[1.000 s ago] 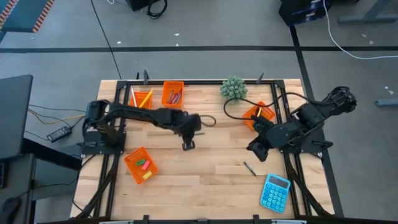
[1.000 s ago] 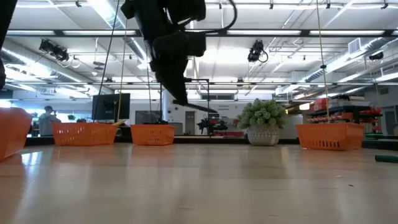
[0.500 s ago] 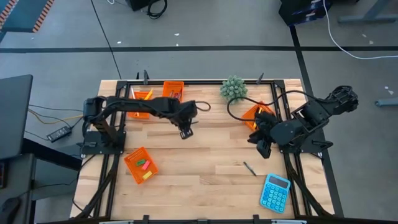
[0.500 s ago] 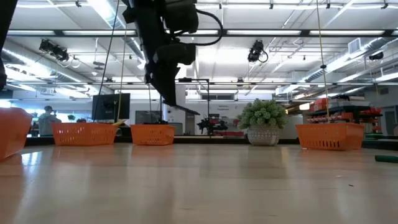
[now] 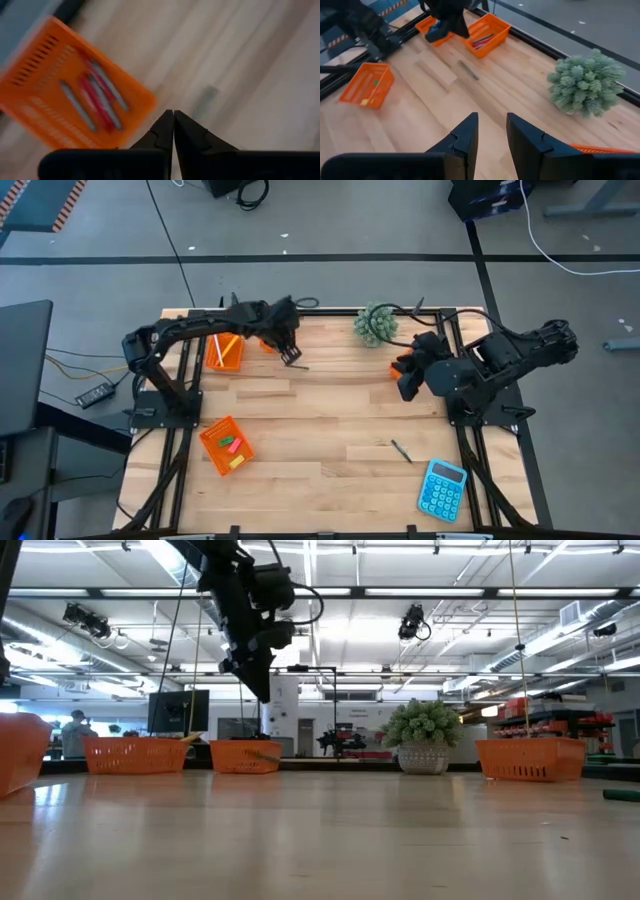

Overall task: Sort crayons/erasers/pens/pencils in bins
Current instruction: Put the left green crayon into the middle orange bin

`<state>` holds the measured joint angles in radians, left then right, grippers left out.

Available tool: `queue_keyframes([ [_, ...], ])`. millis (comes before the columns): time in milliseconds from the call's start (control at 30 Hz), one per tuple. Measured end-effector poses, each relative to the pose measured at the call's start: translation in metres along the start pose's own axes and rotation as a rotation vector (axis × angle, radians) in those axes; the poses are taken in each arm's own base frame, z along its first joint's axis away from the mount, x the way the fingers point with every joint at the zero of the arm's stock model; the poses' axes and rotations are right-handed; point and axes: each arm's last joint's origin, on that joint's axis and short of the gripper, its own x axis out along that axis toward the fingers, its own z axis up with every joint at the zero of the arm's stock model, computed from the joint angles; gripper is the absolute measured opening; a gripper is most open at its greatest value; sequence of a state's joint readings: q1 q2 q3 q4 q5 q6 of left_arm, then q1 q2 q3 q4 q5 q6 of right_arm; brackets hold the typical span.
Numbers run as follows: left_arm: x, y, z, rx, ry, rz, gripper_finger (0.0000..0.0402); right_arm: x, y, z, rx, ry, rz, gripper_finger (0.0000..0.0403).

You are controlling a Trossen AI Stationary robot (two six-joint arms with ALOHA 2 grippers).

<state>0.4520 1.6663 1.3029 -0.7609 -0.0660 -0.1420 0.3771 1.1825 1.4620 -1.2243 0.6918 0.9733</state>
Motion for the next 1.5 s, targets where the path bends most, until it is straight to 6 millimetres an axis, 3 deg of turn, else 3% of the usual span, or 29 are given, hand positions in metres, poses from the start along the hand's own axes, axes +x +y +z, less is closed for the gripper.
queue_keyframes([
  [233,-0.014,0.042,0.003,-0.060,-0.034,0.041,0.0013,0.005,-0.005,0.005,0.024,-0.009,-0.034,0.0107],
  [367,-0.016,0.043,0.002,-0.036,-0.029,-0.147,0.0025,0.007,-0.006,0.007,0.032,-0.012,-0.046,0.0107],
  [467,-0.019,0.024,0.001,0.055,-0.020,-0.372,0.0020,0.008,-0.007,0.008,0.037,-0.016,-0.055,0.0107],
  [600,-0.024,-0.020,-0.013,0.264,0.060,-0.622,0.0013,0.009,-0.009,0.010,0.035,-0.018,-0.065,0.0107],
  [833,-0.027,-0.110,-0.063,0.638,0.186,-0.755,0.0040,0.009,-0.008,0.009,0.060,0.006,-0.047,0.0107],
  [1000,-0.011,-0.150,-0.089,0.586,0.132,-0.699,0.0061,0.009,-0.006,0.006,0.032,0.084,0.011,0.0107],
  [1200,0.008,-0.185,-0.112,0.452,0.090,-0.774,0.0070,0.009,-0.005,0.006,-0.015,0.109,0.034,0.0107],
  [1367,0.032,-0.209,-0.143,0.455,0.210,-0.749,0.0059,0.008,-0.005,0.004,-0.073,0.154,0.065,0.0107],
  [1500,0.045,-0.216,-0.151,0.407,0.253,-0.710,0.0050,0.008,-0.004,0.002,-0.075,0.221,0.118,0.0107],
])
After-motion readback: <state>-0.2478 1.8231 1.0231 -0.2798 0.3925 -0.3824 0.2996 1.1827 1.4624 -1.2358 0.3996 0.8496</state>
